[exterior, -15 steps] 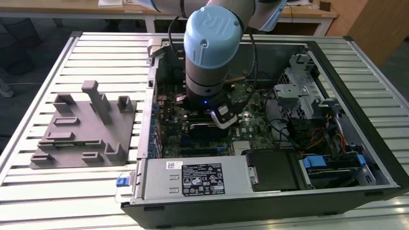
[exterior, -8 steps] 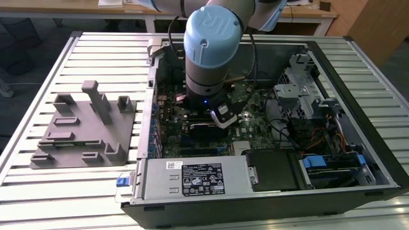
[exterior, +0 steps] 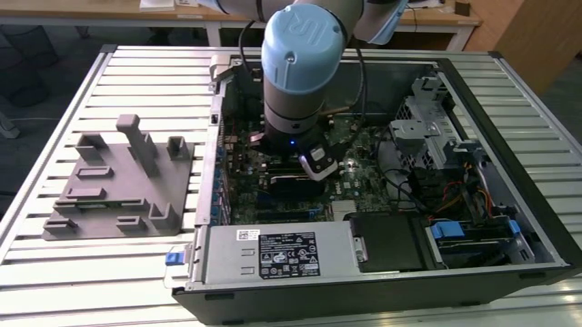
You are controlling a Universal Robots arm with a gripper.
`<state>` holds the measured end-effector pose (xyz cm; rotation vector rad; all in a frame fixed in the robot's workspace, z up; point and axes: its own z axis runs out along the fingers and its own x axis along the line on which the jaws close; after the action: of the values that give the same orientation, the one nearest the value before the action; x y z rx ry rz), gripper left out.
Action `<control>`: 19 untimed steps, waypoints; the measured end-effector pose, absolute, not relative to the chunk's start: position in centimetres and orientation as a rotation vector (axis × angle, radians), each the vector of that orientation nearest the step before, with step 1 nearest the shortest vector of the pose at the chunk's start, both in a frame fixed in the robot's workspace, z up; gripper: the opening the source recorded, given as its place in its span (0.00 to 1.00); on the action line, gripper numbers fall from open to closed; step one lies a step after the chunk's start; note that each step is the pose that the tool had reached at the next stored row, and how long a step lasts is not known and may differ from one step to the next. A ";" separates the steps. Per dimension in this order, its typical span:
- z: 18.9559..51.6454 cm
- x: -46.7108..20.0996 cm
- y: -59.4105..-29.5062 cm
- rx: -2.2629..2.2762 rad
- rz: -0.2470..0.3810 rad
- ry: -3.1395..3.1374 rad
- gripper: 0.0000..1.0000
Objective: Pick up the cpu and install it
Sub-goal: 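Install the second cpu locking lever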
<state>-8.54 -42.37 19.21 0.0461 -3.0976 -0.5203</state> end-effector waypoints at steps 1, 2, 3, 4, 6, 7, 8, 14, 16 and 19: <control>19.3 -8.5 -42.4 0.046 -0.520 -3.098 0.11; 19.5 -8.5 -42.4 0.046 -0.520 -3.098 0.11; 19.6 -8.5 -42.4 0.046 -0.520 -3.098 0.11; 19.8 -8.5 -42.4 0.046 -0.520 -3.098 0.11; 20.2 -8.6 -42.4 0.047 -0.520 -3.098 0.11; 20.4 -8.5 -42.4 0.047 -0.520 -3.098 0.11; 20.6 -8.6 -42.4 0.047 -0.520 -3.097 0.11; 20.8 -8.5 -42.4 0.047 -0.522 -3.097 0.11; 20.9 -8.5 -42.4 0.047 -0.522 -3.097 0.11; 21.1 -8.5 -42.4 0.047 -0.522 -3.097 0.11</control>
<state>-8.53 -42.38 21.10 0.0475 -3.0971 -0.5219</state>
